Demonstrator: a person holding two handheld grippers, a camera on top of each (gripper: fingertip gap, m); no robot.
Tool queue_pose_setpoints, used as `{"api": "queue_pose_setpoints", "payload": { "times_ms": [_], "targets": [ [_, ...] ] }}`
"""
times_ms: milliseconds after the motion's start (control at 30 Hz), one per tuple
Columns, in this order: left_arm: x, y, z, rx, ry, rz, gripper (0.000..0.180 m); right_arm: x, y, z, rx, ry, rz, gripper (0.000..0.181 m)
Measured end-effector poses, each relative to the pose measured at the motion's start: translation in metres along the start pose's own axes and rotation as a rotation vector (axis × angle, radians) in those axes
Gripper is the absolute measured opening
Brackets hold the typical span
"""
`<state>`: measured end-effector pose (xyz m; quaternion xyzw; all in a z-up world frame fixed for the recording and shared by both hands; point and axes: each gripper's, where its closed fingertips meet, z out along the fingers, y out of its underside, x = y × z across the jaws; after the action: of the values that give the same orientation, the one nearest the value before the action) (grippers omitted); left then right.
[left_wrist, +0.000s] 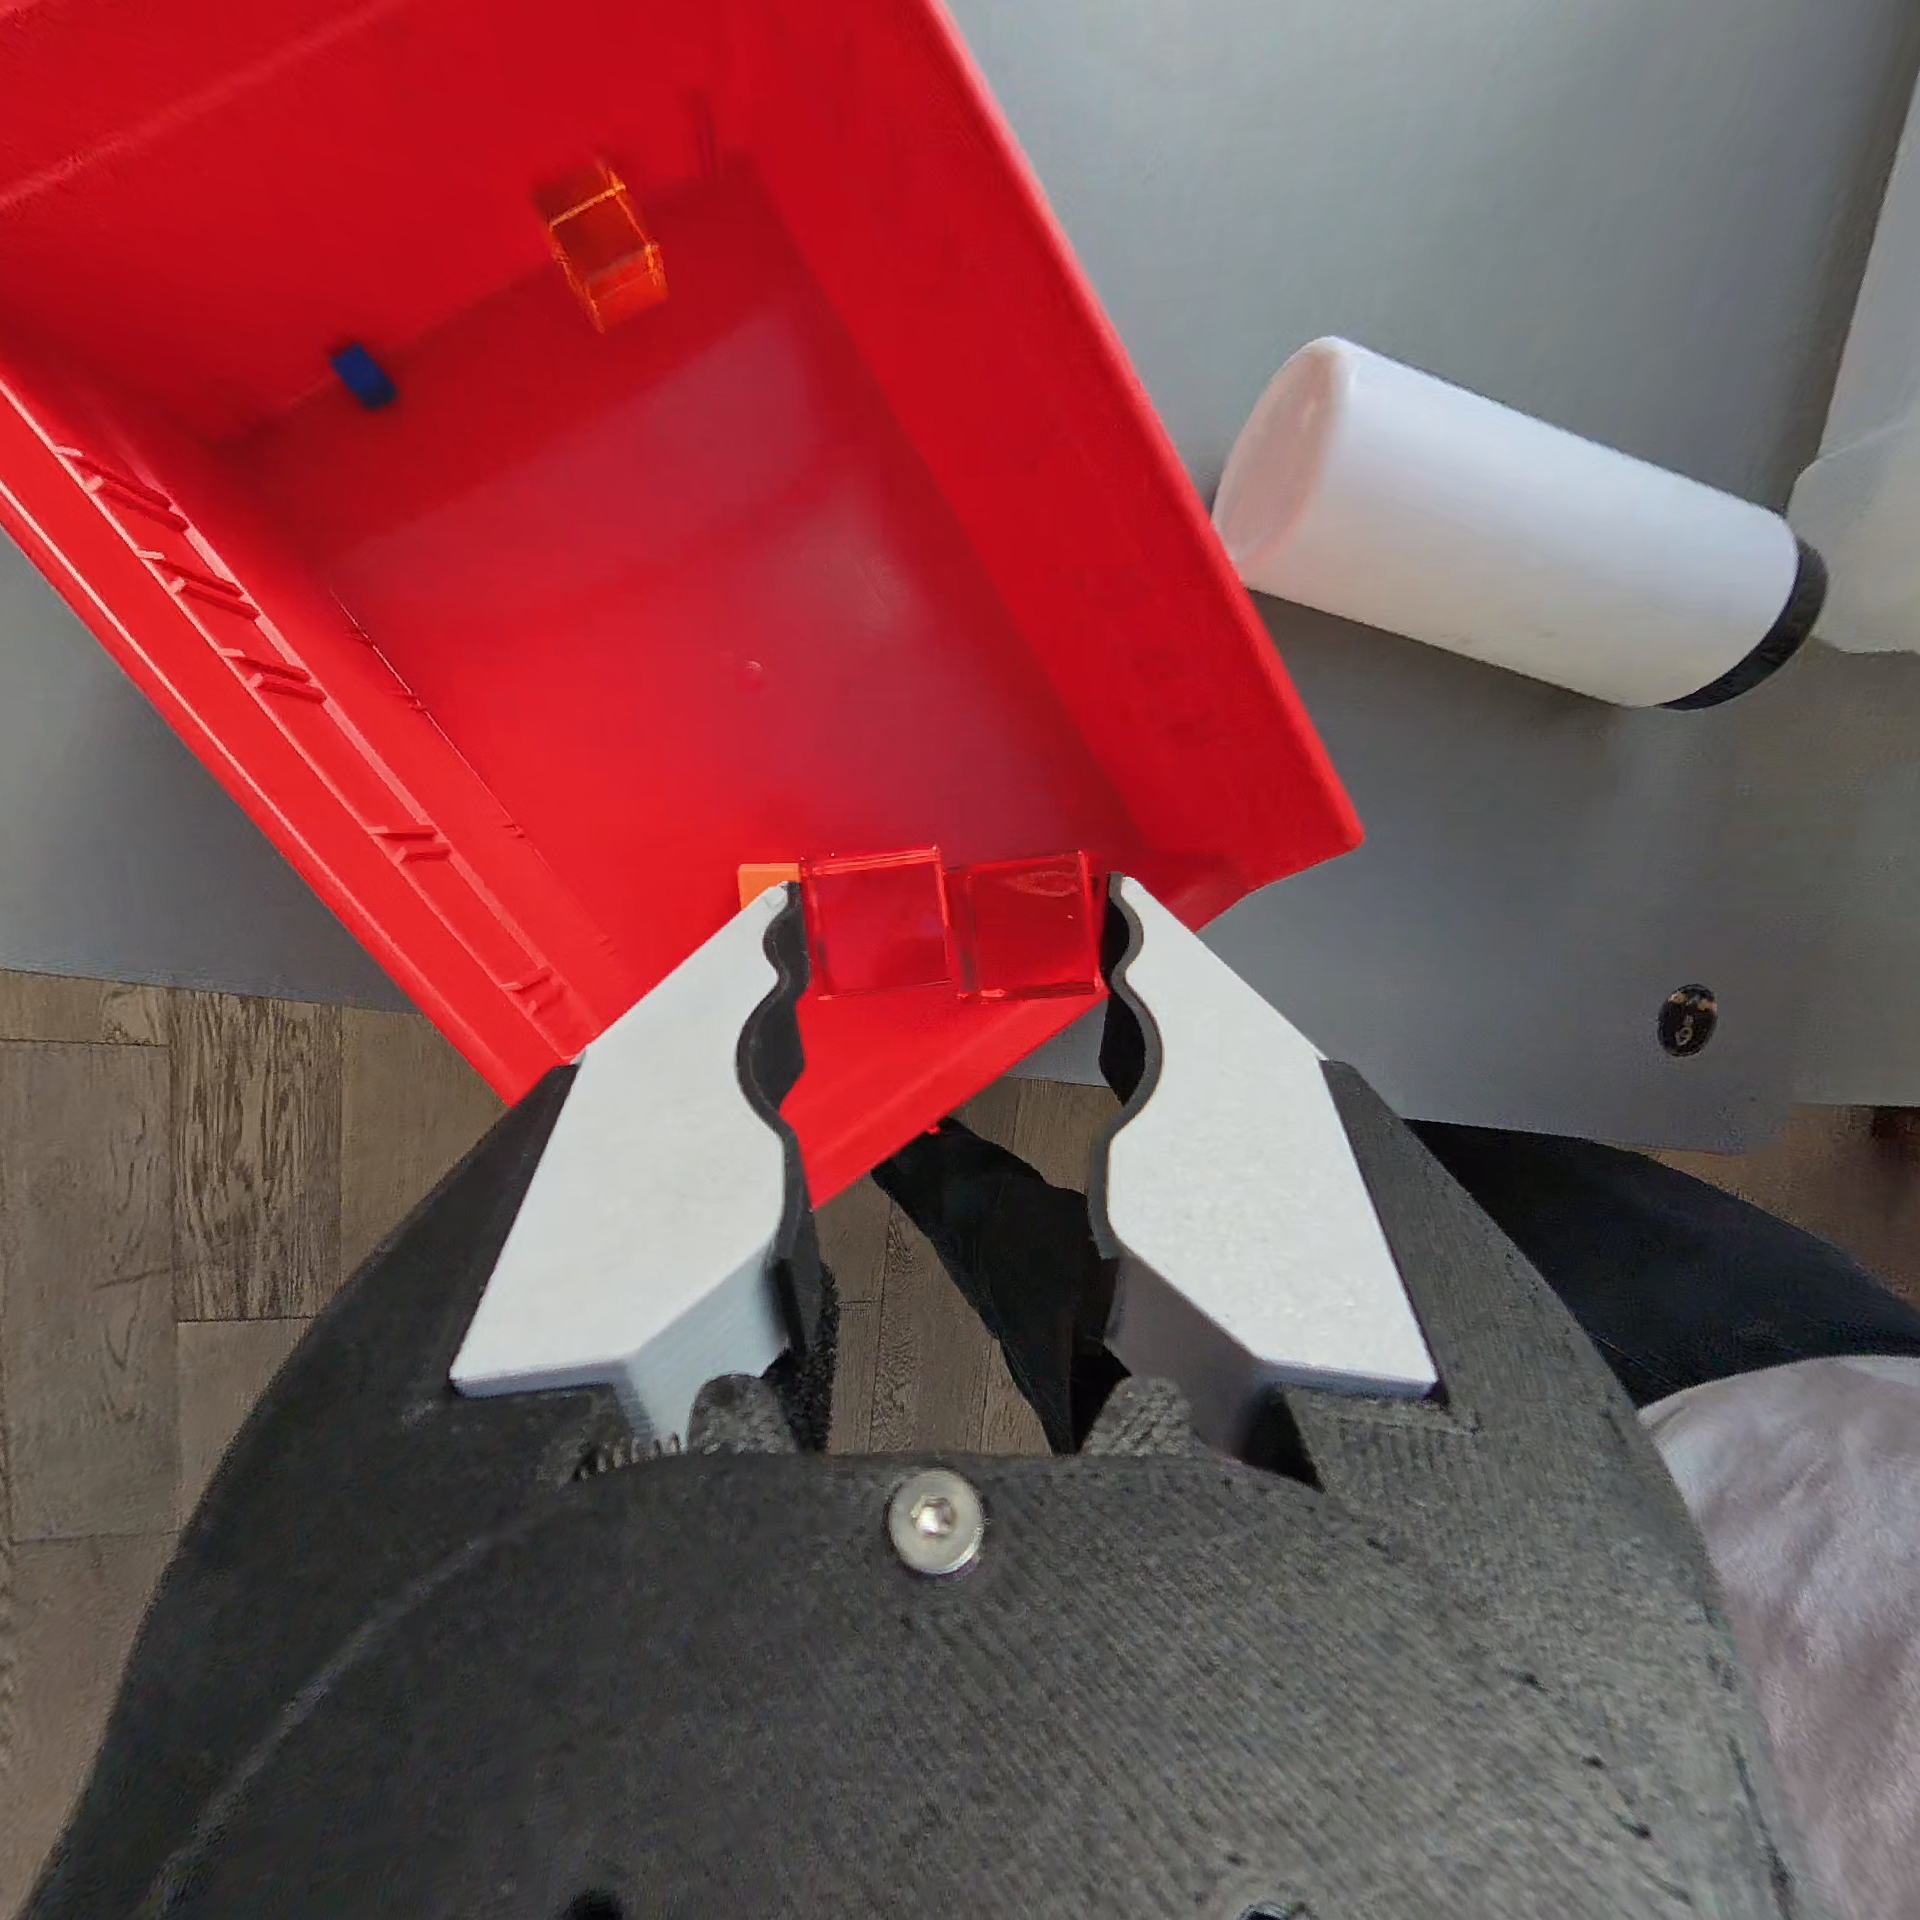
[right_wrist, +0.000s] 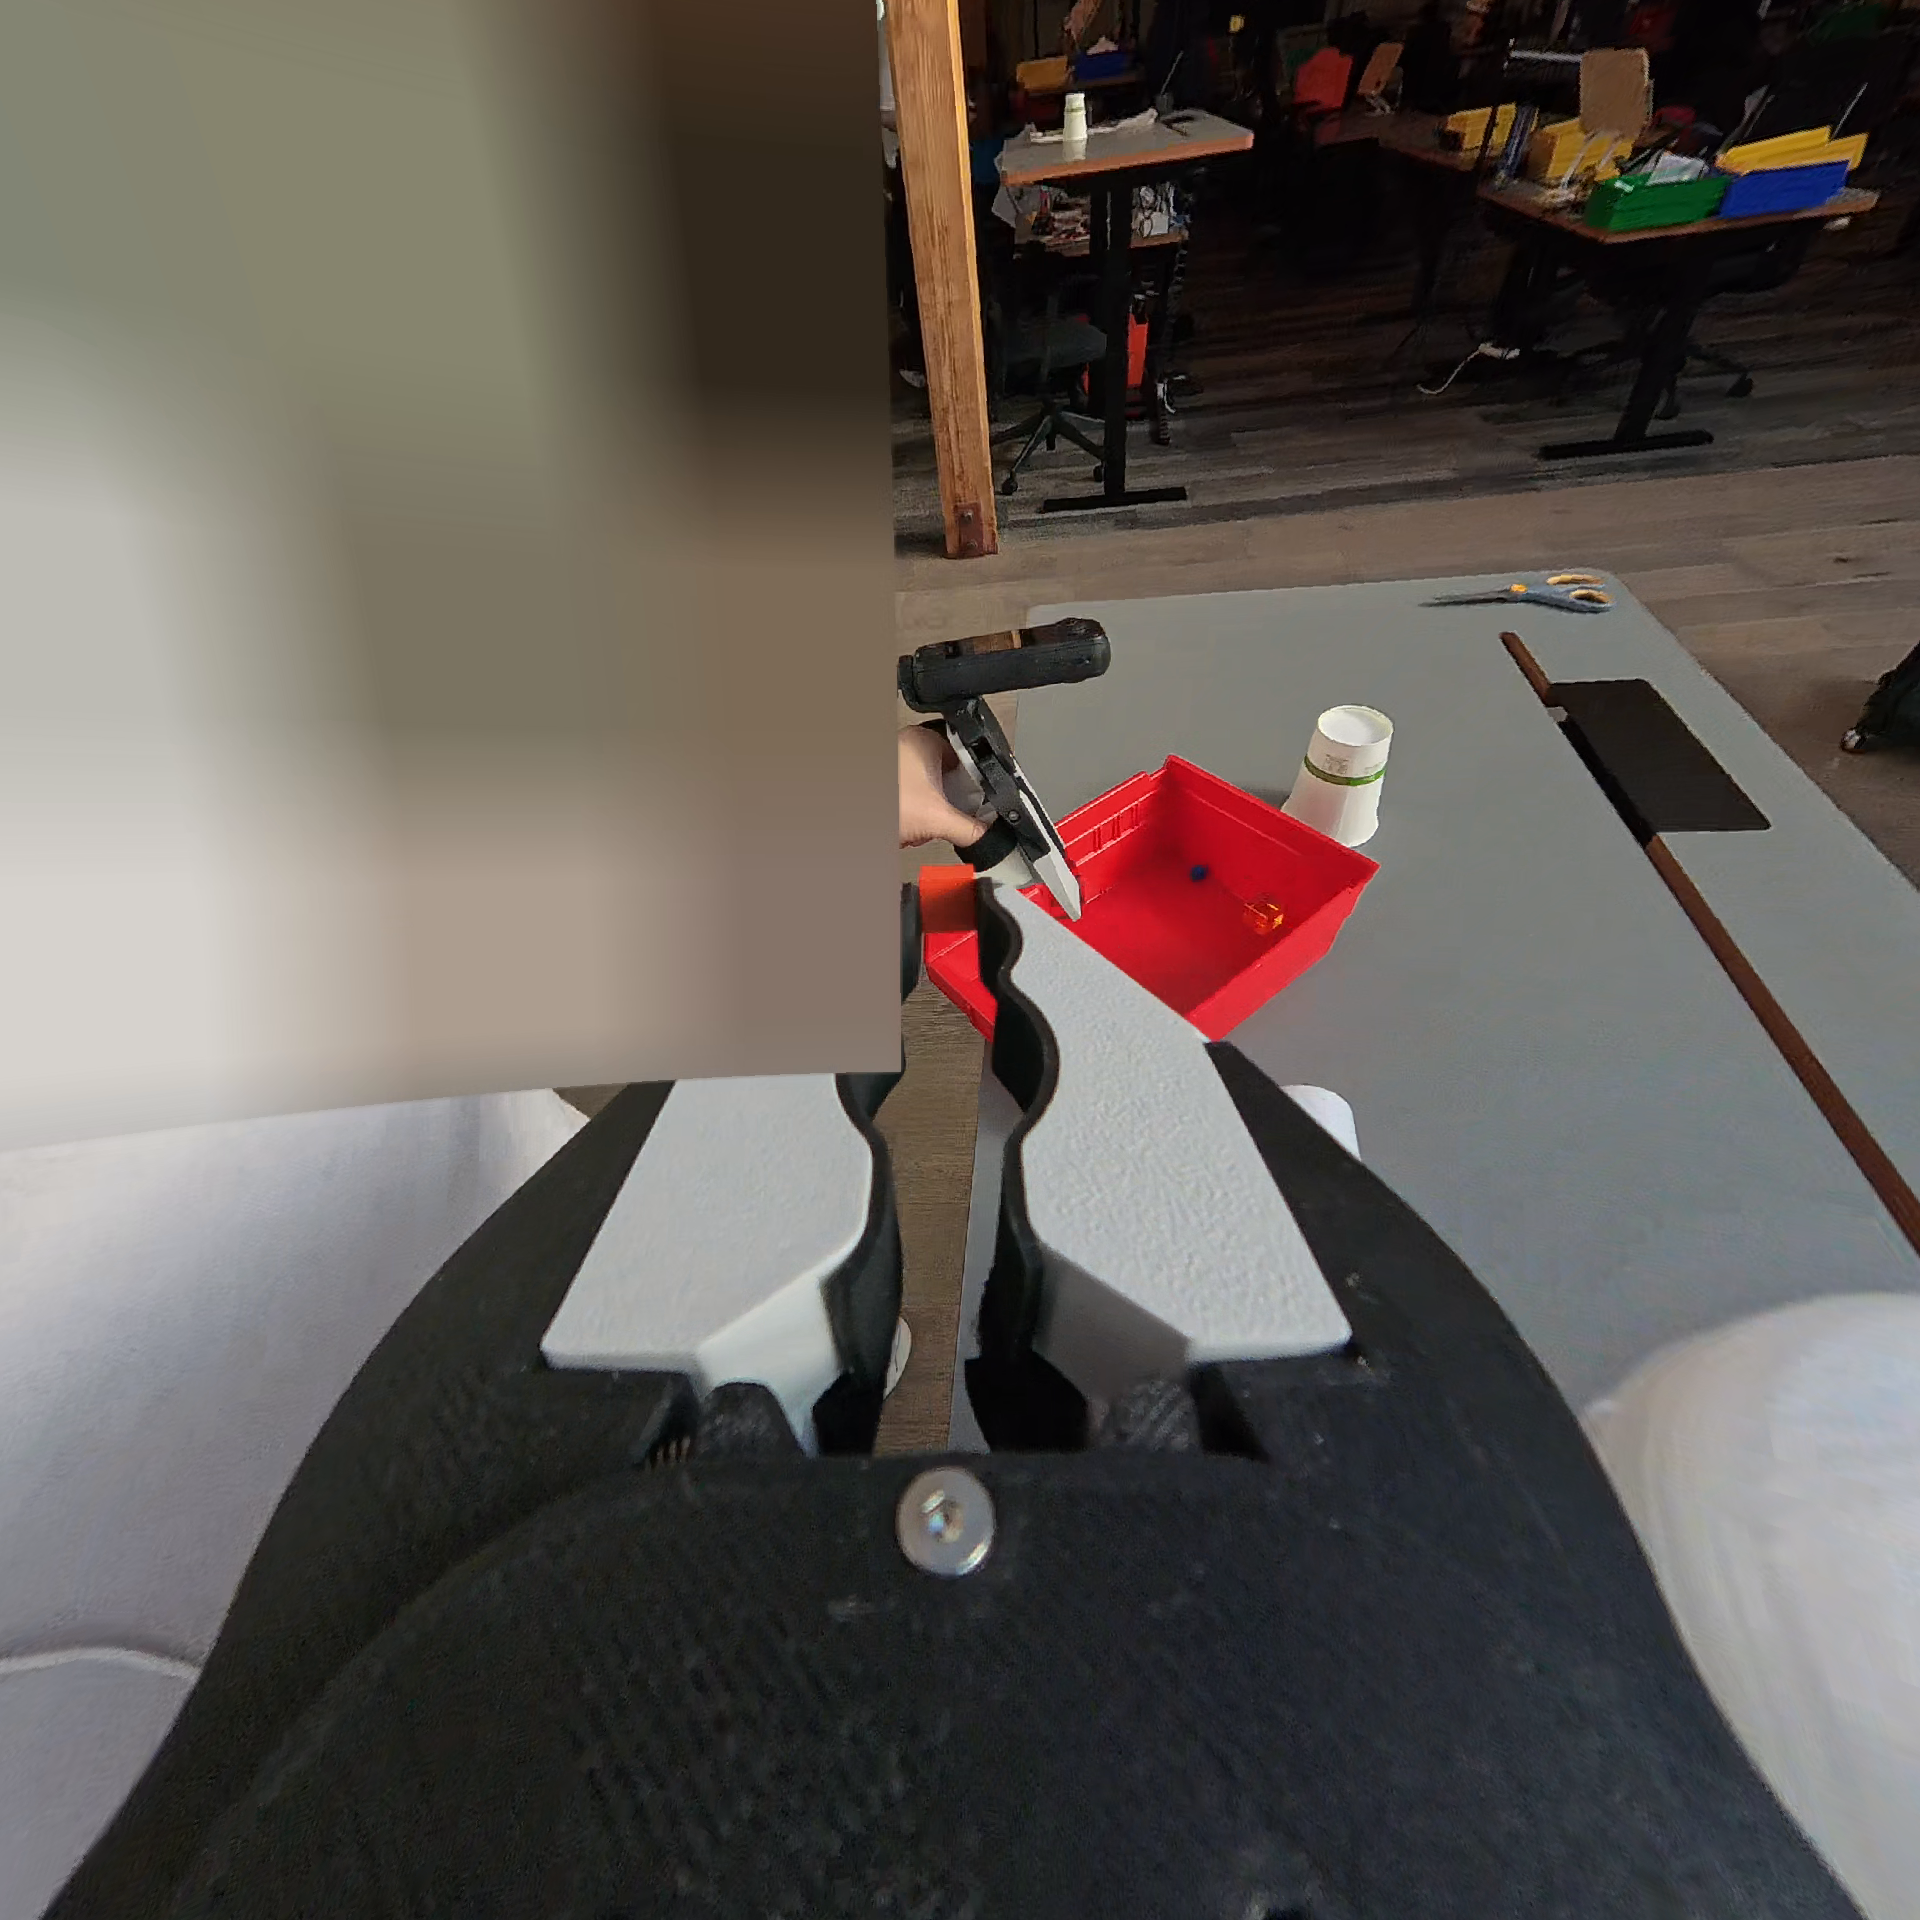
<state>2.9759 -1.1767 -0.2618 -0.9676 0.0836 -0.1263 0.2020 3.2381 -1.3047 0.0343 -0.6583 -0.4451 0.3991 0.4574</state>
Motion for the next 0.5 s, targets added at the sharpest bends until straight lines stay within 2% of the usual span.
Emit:
{"api": "queue_pose_setpoints", "payload": {
  "times_ms": [33,167,233,300,433,500],
  "targets": [
    [-0.019,0.004,0.017,-0.033,0.013,0.023,0.055,0.002,0.013,0.047,-0.027,0.006,0.022,0.008],
    [-0.070,0.003,0.059,-0.096,0.051,0.126,0.056,0.040,0.097,0.223,-0.147,0.074,0.220,0.008],
    [-0.077,-0.014,0.057,-0.035,0.109,0.160,0.053,0.065,0.146,0.284,-0.193,0.137,0.306,0.009],
    [-0.082,-0.036,0.044,0.059,0.166,0.181,0.065,0.093,0.189,0.326,-0.244,0.228,0.309,0.009],
    [-0.112,-0.053,0.009,0.190,0.211,0.123,0.070,0.139,0.235,0.356,-0.384,0.403,0.252,0.040],
    [-0.129,-0.041,-0.006,0.226,0.218,0.060,0.070,0.154,0.231,0.343,-0.390,0.515,0.219,0.046]
  ]
}}
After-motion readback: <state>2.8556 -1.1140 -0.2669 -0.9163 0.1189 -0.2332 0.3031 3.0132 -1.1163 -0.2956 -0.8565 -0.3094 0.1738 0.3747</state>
